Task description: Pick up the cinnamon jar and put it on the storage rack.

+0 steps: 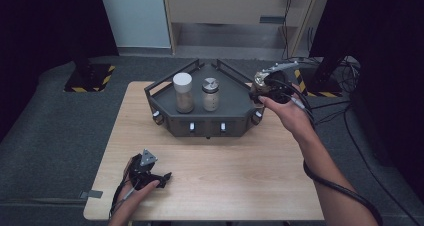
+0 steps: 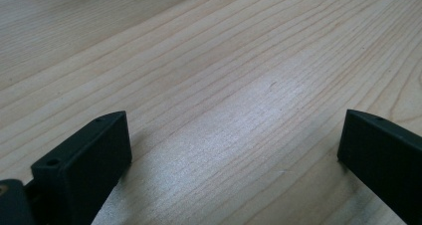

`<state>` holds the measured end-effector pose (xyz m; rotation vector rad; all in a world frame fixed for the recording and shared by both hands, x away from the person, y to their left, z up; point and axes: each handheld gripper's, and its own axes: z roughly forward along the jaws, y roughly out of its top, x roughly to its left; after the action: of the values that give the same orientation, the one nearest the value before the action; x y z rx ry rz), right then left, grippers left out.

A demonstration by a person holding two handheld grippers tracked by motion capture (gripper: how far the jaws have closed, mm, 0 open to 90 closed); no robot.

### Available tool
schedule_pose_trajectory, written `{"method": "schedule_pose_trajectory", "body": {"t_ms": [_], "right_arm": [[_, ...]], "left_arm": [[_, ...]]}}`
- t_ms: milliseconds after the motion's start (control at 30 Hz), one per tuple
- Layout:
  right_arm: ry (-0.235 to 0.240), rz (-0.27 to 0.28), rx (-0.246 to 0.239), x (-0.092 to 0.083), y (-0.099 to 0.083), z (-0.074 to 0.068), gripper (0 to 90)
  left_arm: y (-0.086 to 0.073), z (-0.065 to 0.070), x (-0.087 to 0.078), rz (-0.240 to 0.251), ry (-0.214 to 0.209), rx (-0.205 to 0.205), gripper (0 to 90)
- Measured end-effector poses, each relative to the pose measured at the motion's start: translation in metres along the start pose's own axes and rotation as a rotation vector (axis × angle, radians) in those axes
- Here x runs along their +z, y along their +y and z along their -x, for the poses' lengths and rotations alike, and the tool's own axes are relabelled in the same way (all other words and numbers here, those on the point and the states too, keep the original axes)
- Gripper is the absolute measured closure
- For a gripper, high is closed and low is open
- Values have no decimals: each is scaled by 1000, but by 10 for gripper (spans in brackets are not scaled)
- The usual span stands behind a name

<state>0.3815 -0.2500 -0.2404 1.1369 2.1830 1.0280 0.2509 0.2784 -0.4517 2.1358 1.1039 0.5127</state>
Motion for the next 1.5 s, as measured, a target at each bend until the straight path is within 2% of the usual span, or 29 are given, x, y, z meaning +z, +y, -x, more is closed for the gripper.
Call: {"method": "schedule_pose_trajectory", "body": {"t_ms": [267,500,1500], "right_arm": [[-4,-8,-3,7,7,1,310],[1,-15,-20,12,13,-5,310],[25,-25,-26,43,28,-20,310]], "left_arm": [[0,0,0,-2,0,0,0],[0,0,0,-2,0,0,0],[0,0,0,-2,0,0,0]]}}
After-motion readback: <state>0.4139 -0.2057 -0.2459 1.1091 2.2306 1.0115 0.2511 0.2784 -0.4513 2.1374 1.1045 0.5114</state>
